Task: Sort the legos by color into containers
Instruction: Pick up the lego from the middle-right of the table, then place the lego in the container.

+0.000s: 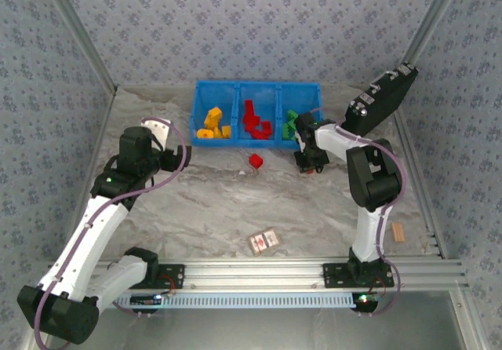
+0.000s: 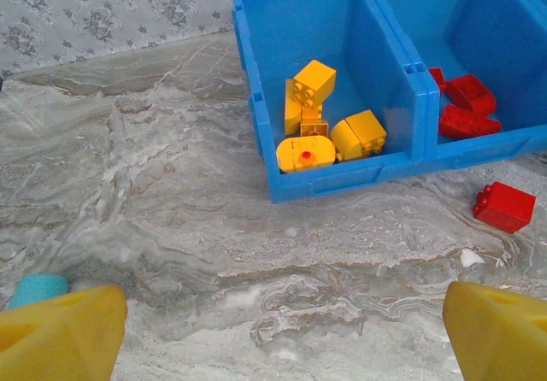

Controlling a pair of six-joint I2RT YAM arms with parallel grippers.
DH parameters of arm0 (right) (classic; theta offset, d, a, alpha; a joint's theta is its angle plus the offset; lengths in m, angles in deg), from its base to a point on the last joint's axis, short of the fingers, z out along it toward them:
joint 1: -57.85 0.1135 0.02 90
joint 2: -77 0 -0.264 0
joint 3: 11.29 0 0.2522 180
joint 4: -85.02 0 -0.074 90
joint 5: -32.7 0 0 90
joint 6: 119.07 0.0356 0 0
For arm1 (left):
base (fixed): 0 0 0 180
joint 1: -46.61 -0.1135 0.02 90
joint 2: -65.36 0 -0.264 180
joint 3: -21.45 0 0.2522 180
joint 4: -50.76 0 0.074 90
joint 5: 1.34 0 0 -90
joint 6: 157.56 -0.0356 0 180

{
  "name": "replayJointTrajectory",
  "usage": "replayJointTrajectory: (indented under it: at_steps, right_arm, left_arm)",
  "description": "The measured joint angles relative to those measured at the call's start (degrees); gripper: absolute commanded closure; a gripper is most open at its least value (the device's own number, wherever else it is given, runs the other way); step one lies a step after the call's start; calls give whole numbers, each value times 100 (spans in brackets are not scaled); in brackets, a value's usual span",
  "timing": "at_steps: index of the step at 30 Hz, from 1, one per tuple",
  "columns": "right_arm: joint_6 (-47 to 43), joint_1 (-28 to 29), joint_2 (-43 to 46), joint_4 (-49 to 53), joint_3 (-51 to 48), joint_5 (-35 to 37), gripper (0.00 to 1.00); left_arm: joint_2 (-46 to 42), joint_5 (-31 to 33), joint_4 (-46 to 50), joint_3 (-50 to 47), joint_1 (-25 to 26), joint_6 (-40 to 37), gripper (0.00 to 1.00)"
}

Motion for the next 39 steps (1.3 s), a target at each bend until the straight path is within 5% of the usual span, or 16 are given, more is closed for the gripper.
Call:
replayJointTrajectory:
  at_steps: [10, 17, 29, 39]
  right_arm:
    - [46, 1034, 94, 472, 566, 227, 81]
    - [61, 1510, 11, 688, 2291, 151, 81]
    - [-267, 1364, -2420, 706, 5219, 232, 77]
    - [-282, 1060, -2430, 238, 4824, 181, 42]
  left_arm:
    - [-17, -72, -63, -94, -76, -26, 5]
    - [-225, -219, -90, -199, -256, -87, 5]
    - [-695, -240, -85, -369, -262, -221, 4]
    - [-688, -240, -85, -407, -262, -236, 4]
